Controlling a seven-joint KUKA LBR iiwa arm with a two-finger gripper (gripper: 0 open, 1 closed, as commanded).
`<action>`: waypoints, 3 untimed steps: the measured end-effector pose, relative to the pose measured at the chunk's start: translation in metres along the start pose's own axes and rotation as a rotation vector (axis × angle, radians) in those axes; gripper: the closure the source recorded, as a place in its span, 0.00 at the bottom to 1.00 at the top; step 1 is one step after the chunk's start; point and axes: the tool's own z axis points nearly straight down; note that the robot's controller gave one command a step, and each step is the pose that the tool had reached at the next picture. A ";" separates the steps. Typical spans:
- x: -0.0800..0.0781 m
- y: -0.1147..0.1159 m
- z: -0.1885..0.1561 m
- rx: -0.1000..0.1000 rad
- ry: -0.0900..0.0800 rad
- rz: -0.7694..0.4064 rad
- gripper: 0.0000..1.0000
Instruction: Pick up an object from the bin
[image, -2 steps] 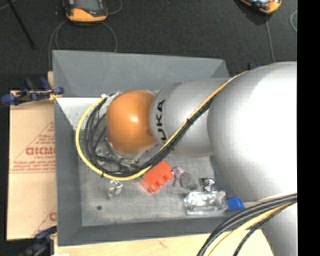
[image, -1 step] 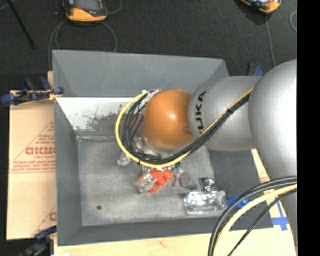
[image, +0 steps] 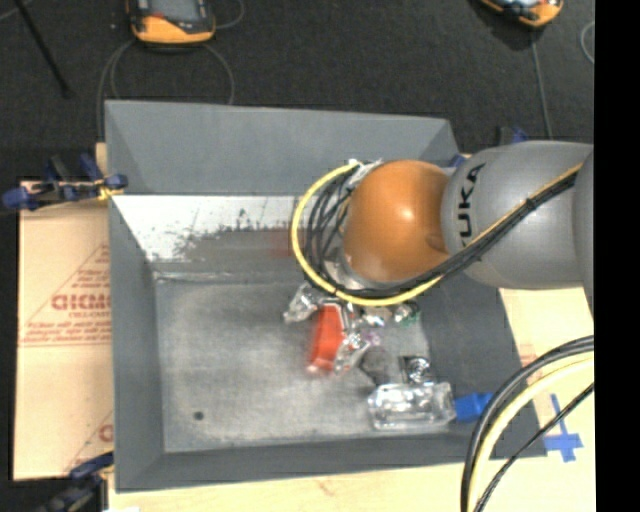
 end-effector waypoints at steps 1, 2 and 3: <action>0.016 -0.017 0.025 -0.006 -0.006 0.026 0.00; 0.014 -0.018 0.023 -0.004 -0.004 0.030 0.00; 0.014 -0.020 0.020 -0.002 -0.002 0.033 1.00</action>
Offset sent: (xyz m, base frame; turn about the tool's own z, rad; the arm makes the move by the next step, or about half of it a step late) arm -0.0055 -0.0264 -0.0321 0.0208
